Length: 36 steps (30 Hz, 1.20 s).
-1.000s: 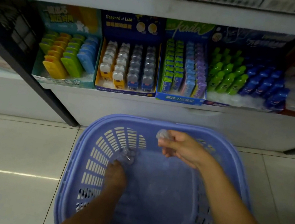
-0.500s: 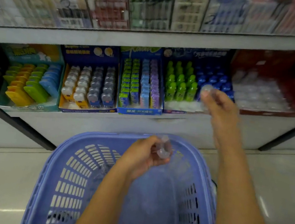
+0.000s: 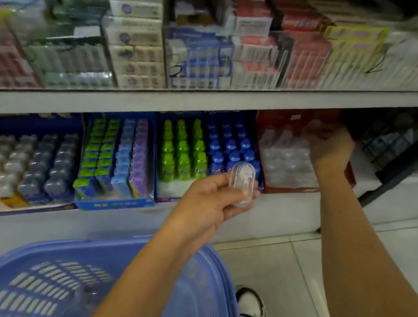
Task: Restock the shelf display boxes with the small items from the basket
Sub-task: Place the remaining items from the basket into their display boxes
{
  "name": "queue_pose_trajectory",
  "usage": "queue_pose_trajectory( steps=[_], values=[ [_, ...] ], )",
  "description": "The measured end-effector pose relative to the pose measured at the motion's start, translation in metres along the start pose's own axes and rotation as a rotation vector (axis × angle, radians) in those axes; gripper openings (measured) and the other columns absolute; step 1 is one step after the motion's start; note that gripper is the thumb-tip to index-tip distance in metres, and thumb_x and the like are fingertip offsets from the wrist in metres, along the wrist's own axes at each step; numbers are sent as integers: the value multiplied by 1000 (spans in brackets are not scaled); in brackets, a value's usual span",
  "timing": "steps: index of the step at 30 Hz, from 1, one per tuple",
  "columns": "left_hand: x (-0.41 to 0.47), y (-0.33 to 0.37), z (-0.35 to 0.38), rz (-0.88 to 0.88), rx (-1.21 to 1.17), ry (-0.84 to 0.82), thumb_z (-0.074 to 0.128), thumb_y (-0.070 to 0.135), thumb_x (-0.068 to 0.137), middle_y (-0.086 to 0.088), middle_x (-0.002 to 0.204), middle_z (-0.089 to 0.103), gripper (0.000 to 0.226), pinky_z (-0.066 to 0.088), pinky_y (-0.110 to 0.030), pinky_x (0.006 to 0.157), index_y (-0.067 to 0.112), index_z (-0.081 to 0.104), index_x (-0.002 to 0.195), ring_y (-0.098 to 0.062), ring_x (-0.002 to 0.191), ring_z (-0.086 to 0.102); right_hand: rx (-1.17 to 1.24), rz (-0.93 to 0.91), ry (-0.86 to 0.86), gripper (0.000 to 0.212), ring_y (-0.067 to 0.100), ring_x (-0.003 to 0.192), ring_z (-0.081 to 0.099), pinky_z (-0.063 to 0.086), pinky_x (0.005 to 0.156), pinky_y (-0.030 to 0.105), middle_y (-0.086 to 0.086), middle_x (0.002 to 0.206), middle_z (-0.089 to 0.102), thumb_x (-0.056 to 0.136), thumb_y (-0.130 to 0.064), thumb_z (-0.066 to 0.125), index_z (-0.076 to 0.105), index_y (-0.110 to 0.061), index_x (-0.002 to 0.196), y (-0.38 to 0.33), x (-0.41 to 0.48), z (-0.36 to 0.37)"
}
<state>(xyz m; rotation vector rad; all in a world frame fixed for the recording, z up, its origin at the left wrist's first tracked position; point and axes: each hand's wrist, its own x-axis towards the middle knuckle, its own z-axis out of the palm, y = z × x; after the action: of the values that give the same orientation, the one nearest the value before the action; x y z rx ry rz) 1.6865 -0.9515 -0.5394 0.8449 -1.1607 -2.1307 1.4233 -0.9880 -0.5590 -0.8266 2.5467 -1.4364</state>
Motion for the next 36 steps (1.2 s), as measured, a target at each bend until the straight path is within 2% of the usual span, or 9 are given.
queue_pose_trajectory(
  steps=[4, 8, 11, 14, 19, 22, 25, 30, 36],
  values=[
    [14, -9, 0, -6, -53, 37, 58, 7, 91, -8, 99, 74, 20, 57, -24, 79, 8, 63, 111, -21, 97, 70, -10, -81, -117, 24, 31, 101, 63, 49, 88, 36, 15, 104, 68, 84, -18, 64, 69, -3, 103, 9, 16, 4],
    [23, -13, -1, -9, -46, 35, 57, 8, 92, -8, 100, 74, 20, 57, -24, 79, 8, 62, 111, -21, 97, 70, -111, -123, -129, 29, 32, 104, 61, 48, 92, 37, 16, 110, 67, 84, -21, 66, 63, -1, 105, 13, 27, 11],
    [28, -13, 1, 5, -43, 38, 58, 6, 91, -9, 100, 74, 17, 56, -22, 79, 6, 64, 107, -20, 96, 71, -228, -199, -86, 32, 32, 101, 62, 45, 84, 30, 16, 108, 67, 81, -22, 68, 62, -3, 105, 17, 27, 18],
    [31, -13, 5, 12, -27, 34, 60, 6, 90, -9, 99, 74, 15, 56, -20, 78, 4, 67, 103, -18, 96, 71, -242, -222, -52, 31, 32, 98, 63, 47, 81, 30, 15, 106, 68, 81, -21, 67, 63, -3, 105, 21, 26, 21],
    [30, -9, 10, 21, -47, 22, 63, 8, 88, -8, 98, 73, 18, 56, -20, 78, 8, 67, 106, -20, 96, 71, -227, -200, -100, 38, 34, 102, 61, 48, 87, 35, 17, 112, 65, 83, -23, 68, 58, -3, 115, 20, 28, 19],
    [29, -8, 14, 32, -33, 48, 62, 9, 89, -9, 96, 71, 19, 56, -22, 77, 10, 65, 108, -21, 94, 71, -251, -162, -121, 36, 34, 97, 63, 44, 78, 30, 17, 107, 67, 84, -24, 66, 57, -5, 113, 22, 29, 17],
    [29, -7, 21, 48, 23, 65, 62, 10, 90, -12, 99, 70, 16, 57, -23, 79, 11, 65, 106, -22, 94, 71, -432, -237, -90, 35, 36, 91, 63, 38, 68, 28, 19, 101, 66, 89, -25, 58, 53, -5, 117, 22, 26, 17],
    [29, -7, 35, 59, 54, 83, 62, 9, 90, -18, 108, 68, 17, 57, -21, 78, 6, 64, 107, -20, 92, 72, -495, -347, -78, 45, 39, 90, 63, 48, 69, 36, 21, 97, 67, 87, -15, 56, 45, -9, 131, 19, 19, 21],
    [34, -6, 46, 44, 51, 91, 62, 5, 89, -15, 108, 70, 21, 57, -19, 77, 0, 61, 110, -18, 93, 71, -402, -249, -74, 39, 38, 87, 64, 51, 70, 37, 20, 94, 68, 89, -24, 57, 49, -9, 125, 20, 20, 15]
  ],
)
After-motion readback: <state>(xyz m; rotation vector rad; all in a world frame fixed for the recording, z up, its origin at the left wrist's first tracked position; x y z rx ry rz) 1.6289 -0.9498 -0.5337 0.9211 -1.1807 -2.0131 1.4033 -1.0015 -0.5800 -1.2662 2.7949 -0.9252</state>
